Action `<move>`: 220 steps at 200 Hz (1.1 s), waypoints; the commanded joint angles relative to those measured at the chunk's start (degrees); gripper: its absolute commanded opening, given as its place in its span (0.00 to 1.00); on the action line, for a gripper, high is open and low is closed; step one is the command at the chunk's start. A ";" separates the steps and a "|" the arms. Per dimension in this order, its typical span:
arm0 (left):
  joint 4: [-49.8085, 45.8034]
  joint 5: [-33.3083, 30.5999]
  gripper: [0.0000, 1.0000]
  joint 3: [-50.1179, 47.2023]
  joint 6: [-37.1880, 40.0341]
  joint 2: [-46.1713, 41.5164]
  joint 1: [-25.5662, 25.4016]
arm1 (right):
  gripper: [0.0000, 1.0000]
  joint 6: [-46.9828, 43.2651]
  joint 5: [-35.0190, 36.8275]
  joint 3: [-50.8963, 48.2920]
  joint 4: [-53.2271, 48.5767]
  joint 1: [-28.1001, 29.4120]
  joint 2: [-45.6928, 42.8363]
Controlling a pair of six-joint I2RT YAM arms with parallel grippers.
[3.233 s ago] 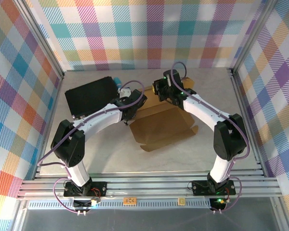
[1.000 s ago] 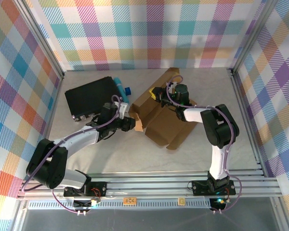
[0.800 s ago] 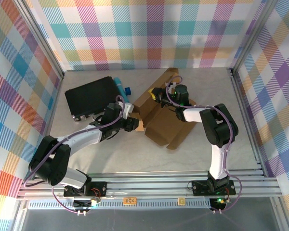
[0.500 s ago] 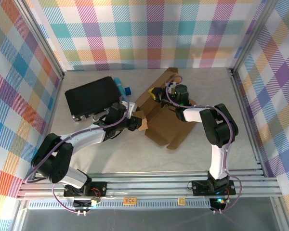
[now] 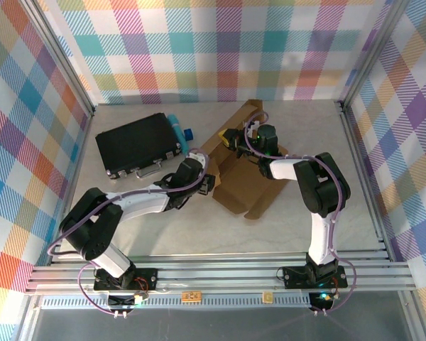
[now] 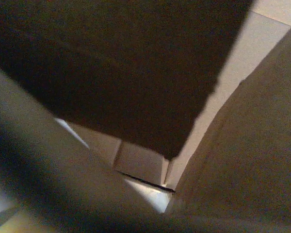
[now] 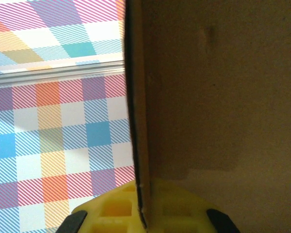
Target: Fold the paper box
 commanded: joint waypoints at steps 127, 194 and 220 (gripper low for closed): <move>1.74 -27.33 0.48 8.08 -3.81 11.00 -4.77 | 0.00 4.79 -0.55 -3.32 12.97 -0.92 2.60; -1.09 -31.64 0.28 12.00 -5.13 15.95 -4.87 | 0.00 5.19 -0.08 -2.53 10.88 -0.92 2.20; -2.29 -32.09 0.09 12.86 -6.02 17.06 -4.82 | 0.00 5.77 0.38 -2.09 10.38 -0.92 2.02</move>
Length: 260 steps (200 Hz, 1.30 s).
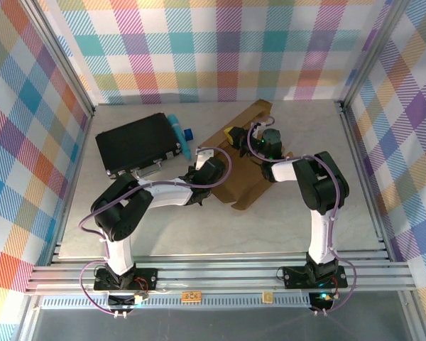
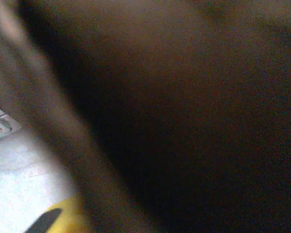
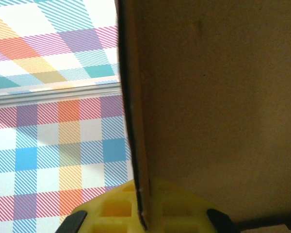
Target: Fold the paper box
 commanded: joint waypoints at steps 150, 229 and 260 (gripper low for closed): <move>-15.94 -9.50 0.00 12.92 -9.87 9.16 -0.16 | 0.01 2.48 0.89 0.56 -4.92 0.74 -3.27; -15.75 -2.42 0.00 11.61 -4.80 1.25 1.96 | 0.60 -9.33 9.56 -0.08 -31.41 -1.59 -21.57; -22.20 6.42 0.00 14.78 -2.64 -4.69 4.65 | 0.73 -25.96 15.55 8.45 -60.77 -4.70 -34.35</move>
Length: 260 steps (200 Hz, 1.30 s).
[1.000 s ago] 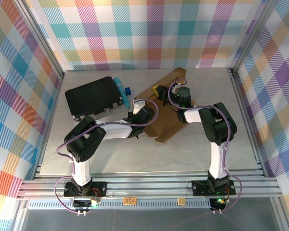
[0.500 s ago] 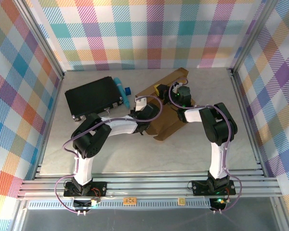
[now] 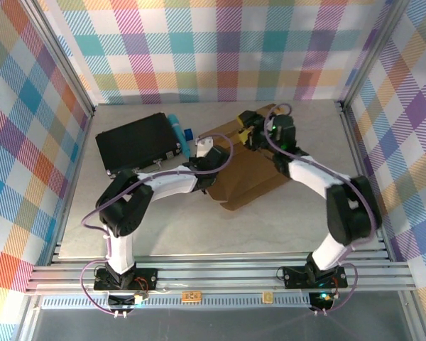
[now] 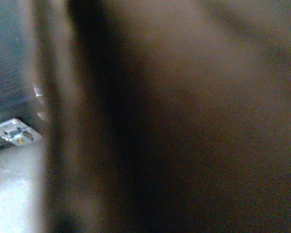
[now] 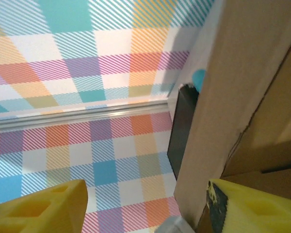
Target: Fold the paper box
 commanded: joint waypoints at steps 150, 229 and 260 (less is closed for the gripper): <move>-35.29 50.63 0.00 21.61 4.64 -11.13 15.16 | 0.58 -36.87 12.48 40.52 -69.94 -11.55 -11.39; -39.99 53.39 0.00 21.21 5.62 -12.85 15.00 | 0.51 -42.31 10.84 51.49 -73.37 -11.55 -1.57; -41.72 52.95 0.00 21.50 6.61 -12.76 14.73 | 0.51 -43.96 10.92 53.74 -74.70 -11.59 1.15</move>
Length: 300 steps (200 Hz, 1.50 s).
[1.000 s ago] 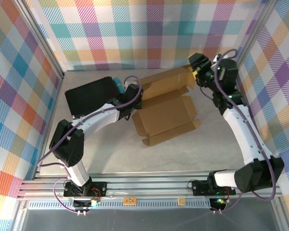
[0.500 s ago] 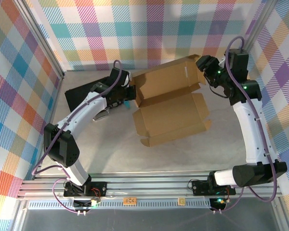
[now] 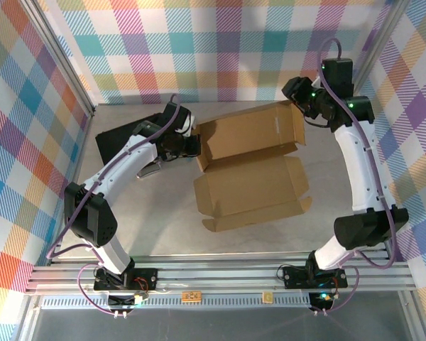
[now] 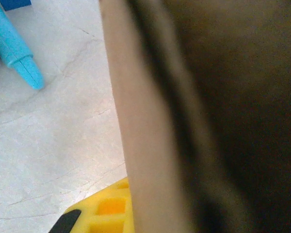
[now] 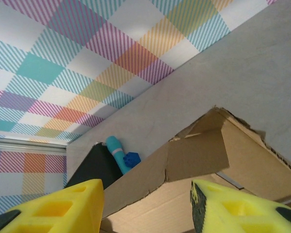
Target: Fold the paper box
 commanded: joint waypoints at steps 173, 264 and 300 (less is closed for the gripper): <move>-2.75 1.37 0.00 3.46 2.25 -0.93 -0.42 | 0.57 -2.14 -9.84 2.48 -8.70 0.08 8.90; -2.64 0.80 0.00 3.59 2.11 -1.24 -1.39 | 0.31 7.11 -15.93 -1.36 -2.52 0.42 8.33; -2.64 0.07 0.00 3.05 1.94 -1.89 -1.56 | 0.11 10.27 -15.89 -2.46 -0.17 0.43 7.49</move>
